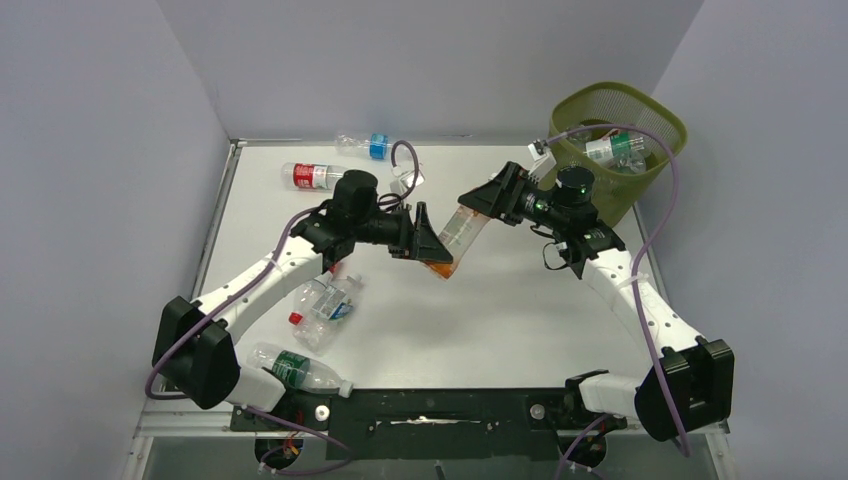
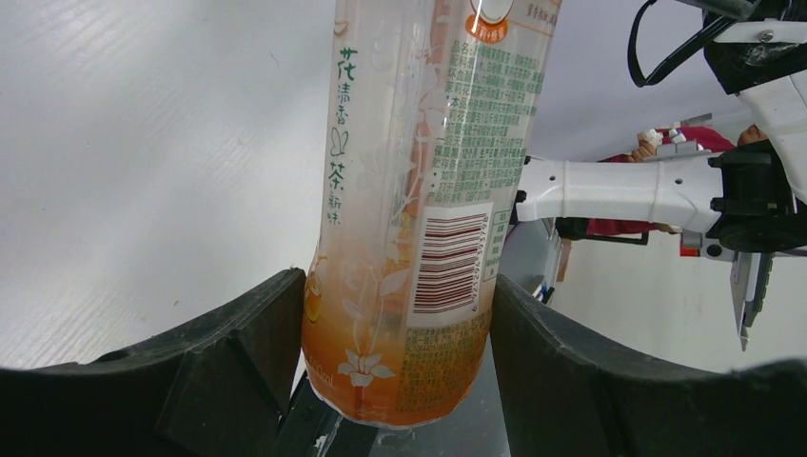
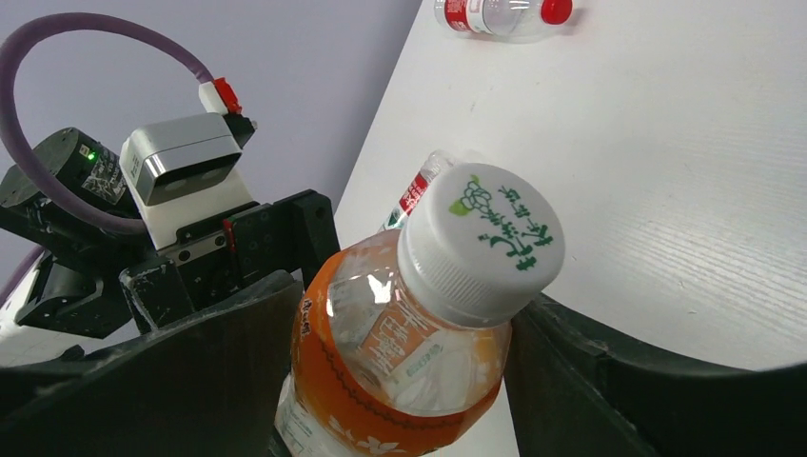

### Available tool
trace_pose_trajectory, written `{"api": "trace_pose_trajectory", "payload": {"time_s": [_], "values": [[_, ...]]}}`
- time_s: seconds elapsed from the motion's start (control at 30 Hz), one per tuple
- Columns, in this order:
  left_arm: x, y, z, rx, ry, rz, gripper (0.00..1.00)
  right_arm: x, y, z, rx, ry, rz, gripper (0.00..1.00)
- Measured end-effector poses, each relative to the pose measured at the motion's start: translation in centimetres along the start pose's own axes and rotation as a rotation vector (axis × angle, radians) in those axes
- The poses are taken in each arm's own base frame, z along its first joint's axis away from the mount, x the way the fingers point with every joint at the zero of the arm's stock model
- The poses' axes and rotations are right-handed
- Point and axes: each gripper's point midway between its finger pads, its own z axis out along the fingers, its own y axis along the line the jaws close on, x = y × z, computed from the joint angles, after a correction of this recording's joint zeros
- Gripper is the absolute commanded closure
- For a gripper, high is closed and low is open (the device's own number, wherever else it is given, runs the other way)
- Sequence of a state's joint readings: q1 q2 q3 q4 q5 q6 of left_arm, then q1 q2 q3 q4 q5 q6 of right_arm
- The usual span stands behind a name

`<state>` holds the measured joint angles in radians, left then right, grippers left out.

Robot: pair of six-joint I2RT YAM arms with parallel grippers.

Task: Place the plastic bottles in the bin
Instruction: Pick up the plastic bottle at the center of the board.

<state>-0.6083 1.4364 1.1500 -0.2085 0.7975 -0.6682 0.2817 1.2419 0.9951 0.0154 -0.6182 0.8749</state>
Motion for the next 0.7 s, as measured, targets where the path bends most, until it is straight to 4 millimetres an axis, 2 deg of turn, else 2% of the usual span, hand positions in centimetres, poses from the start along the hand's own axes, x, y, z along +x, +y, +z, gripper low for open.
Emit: {"api": "trace_pose_trajectory", "payload": {"time_s": [0.07,0.23,0.33,0.4,0.43,0.57,0.7], "values": [[-0.1,0.2,0.1,-0.01,-0.006,0.001,0.35,0.0,0.0,0.0,0.0,0.001,0.0,0.3],[-0.2,0.5,0.2,-0.026,-0.012,0.017,0.33,0.0,-0.3,-0.1,0.012,0.003,-0.007,0.43],[-0.5,0.5,0.2,-0.033,-0.018,0.027,0.32,-0.3,-0.4,-0.3,0.021,0.001,-0.01,0.44],[-0.8,0.4,0.1,-0.038,-0.024,0.035,0.21,-0.7,-0.3,-0.5,0.024,-0.005,-0.016,0.44],[-1.0,0.3,0.1,-0.044,-0.03,0.044,0.2,-1.0,-0.3,-0.6,0.026,-0.009,-0.021,0.44],[-1.8,0.7,-0.2,-0.092,-0.053,0.055,0.17,-2.6,-0.6,-1.3,0.052,-0.038,-0.04,0.44],[-2.6,1.2,-0.8,-0.129,-0.074,0.065,0.16,-5.9,-1.0,-3.1,0.099,-0.098,-0.074,0.44]]}}
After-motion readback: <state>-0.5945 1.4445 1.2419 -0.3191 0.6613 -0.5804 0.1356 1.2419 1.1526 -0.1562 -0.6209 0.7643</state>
